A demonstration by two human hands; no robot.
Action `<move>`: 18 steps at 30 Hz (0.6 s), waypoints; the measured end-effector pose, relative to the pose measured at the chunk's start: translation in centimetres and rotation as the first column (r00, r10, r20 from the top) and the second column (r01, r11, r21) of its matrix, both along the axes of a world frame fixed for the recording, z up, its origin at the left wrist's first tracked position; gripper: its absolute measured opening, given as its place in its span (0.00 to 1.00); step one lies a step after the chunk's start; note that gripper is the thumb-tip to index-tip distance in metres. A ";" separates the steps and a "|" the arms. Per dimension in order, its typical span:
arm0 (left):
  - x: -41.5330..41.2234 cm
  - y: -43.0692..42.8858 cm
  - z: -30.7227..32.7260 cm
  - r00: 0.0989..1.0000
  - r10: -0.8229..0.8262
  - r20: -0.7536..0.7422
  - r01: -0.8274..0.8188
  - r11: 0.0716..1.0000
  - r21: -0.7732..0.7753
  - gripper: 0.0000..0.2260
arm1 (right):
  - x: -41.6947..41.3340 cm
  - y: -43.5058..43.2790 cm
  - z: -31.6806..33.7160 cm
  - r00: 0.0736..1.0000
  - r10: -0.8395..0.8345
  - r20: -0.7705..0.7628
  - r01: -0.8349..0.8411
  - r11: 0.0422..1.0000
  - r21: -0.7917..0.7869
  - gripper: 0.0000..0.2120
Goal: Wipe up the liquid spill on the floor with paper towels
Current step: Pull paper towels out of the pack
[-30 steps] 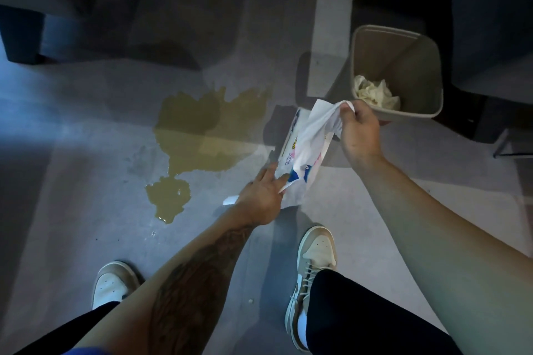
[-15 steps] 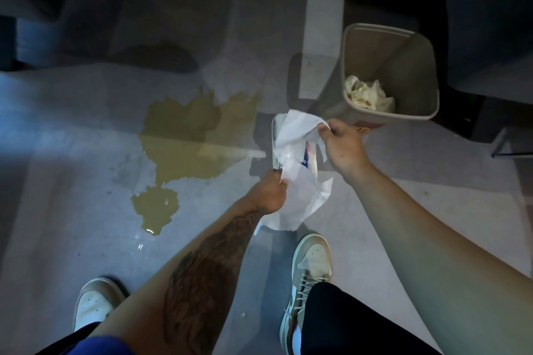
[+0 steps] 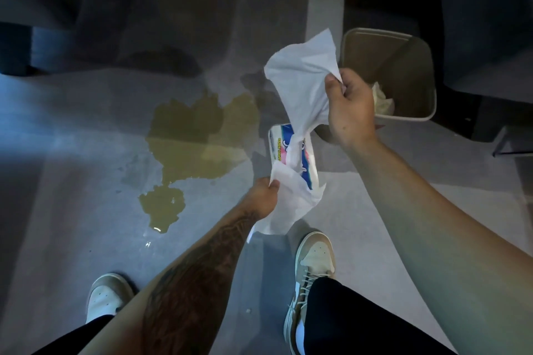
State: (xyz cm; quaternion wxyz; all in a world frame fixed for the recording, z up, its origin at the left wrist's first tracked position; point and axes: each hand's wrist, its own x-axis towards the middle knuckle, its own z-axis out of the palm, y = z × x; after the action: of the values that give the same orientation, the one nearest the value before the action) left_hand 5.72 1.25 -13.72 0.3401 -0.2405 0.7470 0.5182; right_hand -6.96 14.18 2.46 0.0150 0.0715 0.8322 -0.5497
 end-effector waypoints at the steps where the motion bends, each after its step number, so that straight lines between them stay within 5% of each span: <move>1: 0.1 -0.7 0.5 0.996 0.094 0.002 -0.094 0.996 0.012 0.20 | 0.0 -0.5 0.5 1.000 0.012 0.001 -0.012 0.999 -0.029 0.06; 3: 0.6 -2.7 1.6 0.943 0.329 0.049 -0.332 0.941 0.071 0.18 | 0.3 -2.0 1.7 0.998 0.059 -0.013 -0.060 0.994 -0.089 0.07; 7: 2.0 -7.9 4.6 0.720 0.661 0.210 -0.693 0.671 0.263 0.16 | 1.6 -6.4 4.4 0.976 0.185 0.111 -0.167 0.973 -0.157 0.09; 13: 4.9 -14.7 10.4 0.580 0.735 0.351 -0.766 0.345 0.543 0.18 | 4.3 -12.4 7.1 0.884 0.351 0.309 -0.201 0.882 -0.427 0.12; 16: 6.1 -17.7 13.7 0.567 0.726 0.389 -0.704 0.182 0.686 0.16 | 6.7 -14.0 5.9 0.852 0.362 0.379 -0.255 0.918 -0.304 0.12; 18: 6.9 -19.6 15.3 0.572 0.745 0.344 -0.652 0.160 0.741 0.17 | 8.3 -15.0 4.8 0.834 0.370 0.410 -0.294 0.926 -0.237 0.08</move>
State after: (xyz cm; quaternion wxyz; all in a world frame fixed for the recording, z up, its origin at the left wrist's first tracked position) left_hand 12.67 -18.39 1.57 0.0924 -0.3445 0.2373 0.9036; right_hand 1.39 -0.86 7.23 0.3074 0.0485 0.7576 -0.5737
